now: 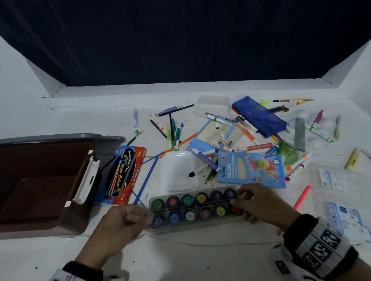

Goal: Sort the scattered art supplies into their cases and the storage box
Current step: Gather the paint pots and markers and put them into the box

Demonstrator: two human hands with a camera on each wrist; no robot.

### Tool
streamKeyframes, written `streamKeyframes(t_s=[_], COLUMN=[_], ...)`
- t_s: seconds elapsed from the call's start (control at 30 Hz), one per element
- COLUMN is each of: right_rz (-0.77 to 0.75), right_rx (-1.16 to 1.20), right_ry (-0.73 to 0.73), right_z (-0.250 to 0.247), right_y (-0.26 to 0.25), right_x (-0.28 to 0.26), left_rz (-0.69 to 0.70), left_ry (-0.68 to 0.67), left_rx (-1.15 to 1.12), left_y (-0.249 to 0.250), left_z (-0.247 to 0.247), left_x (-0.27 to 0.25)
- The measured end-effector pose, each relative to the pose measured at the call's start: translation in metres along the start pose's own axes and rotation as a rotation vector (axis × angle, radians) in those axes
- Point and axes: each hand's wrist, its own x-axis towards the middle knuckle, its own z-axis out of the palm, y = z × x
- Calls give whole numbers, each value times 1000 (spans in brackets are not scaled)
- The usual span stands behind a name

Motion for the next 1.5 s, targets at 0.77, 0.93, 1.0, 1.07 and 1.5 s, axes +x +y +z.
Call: streamKeyframes(t_s=[0.77, 0.93, 1.0, 1.07, 1.5], right_rz=[-206, -437, -518, -563, -747], right_rx=[-686, -605, -652, -726, -657], right_ry=[314, 43, -58, -153, -92], right_z=[14, 10, 11, 11, 10], right_y=[-16, -20, -19, -20, -17], right_x=[-25, -9, 0, 7, 29], left_rz=[467, 400, 349, 325, 301], left_ry=[254, 300, 314, 325, 471], left_rx=[633, 533, 515, 505, 376], left_y=[-2, -3, -3, -3, 7], left_z=[16, 21, 21, 22, 49], left_x=[-21, -21, -20, -21, -40])
